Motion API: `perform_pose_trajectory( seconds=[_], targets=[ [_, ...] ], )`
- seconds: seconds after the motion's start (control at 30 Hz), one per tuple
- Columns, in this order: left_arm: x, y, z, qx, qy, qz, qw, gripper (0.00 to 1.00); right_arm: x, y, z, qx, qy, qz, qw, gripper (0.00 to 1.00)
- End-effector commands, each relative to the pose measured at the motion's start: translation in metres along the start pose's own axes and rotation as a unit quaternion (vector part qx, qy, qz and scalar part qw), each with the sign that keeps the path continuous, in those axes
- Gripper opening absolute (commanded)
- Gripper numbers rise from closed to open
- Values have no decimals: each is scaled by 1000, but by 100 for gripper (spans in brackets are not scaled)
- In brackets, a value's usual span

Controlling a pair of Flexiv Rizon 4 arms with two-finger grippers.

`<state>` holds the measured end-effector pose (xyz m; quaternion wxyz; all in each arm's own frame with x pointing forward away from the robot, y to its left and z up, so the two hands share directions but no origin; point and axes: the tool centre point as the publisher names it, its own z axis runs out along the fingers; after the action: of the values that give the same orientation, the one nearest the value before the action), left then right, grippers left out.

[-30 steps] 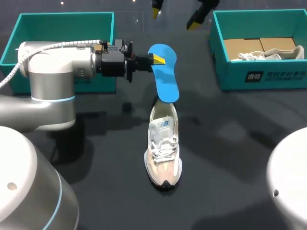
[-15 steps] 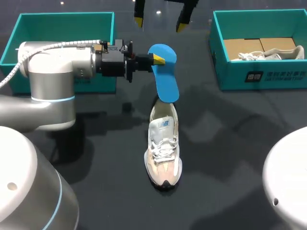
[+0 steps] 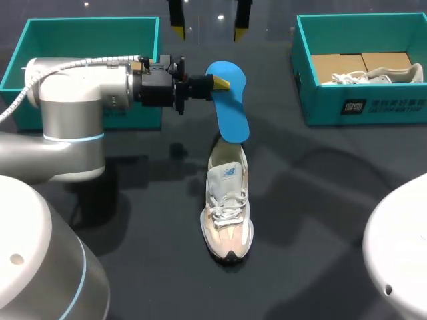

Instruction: Take the shoe out of the shoebox, open the shoe tongue, remove and reinsert the insole, then place the shoe into the shoebox

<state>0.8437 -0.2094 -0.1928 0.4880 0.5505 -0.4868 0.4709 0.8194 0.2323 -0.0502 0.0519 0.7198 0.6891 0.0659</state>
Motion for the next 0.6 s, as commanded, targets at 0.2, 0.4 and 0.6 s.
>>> perform_pose_trajectory(
  seconds=[0.2, 0.4, 0.6],
  targets=[
    [0, 0, 0, 0, -1, 0, 1000, 0, -24, 2, -2, -4, 83, 25, 996, 100],
    [0, 0, 0, 0, -1, 0, 1000, 0, -36, 3, -5, -2, 156, 37, 987, 100],
    [0, 0, 0, 0, -1, 0, 1000, 0, -46, 7, -4, 14, 230, 49, 972, 100]
  ],
)
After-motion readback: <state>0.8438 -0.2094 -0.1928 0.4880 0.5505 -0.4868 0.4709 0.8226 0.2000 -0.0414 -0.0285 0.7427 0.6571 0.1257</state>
